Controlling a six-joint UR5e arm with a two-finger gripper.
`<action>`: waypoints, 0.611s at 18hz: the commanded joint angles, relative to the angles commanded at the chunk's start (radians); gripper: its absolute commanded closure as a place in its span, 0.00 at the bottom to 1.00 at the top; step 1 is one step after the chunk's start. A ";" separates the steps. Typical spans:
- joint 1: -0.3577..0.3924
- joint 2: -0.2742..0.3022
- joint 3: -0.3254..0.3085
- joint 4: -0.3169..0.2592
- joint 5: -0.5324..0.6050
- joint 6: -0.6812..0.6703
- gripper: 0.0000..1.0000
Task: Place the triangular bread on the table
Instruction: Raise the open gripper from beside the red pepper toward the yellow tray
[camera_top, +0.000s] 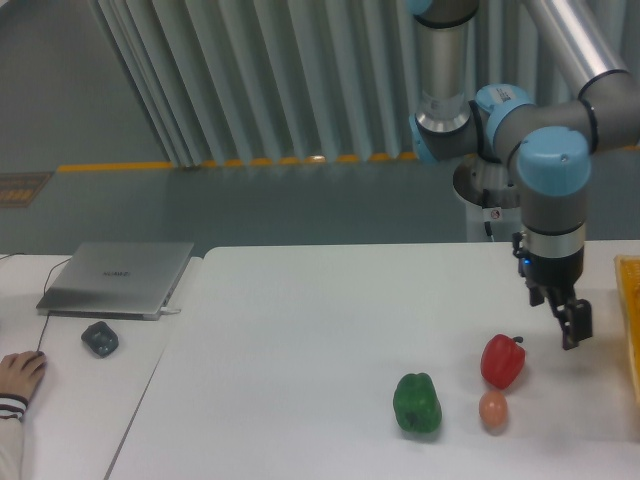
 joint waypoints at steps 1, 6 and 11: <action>0.005 0.005 -0.002 0.000 -0.002 0.002 0.00; 0.061 0.018 -0.005 -0.006 0.005 0.202 0.00; 0.092 0.018 -0.028 -0.008 0.058 0.329 0.00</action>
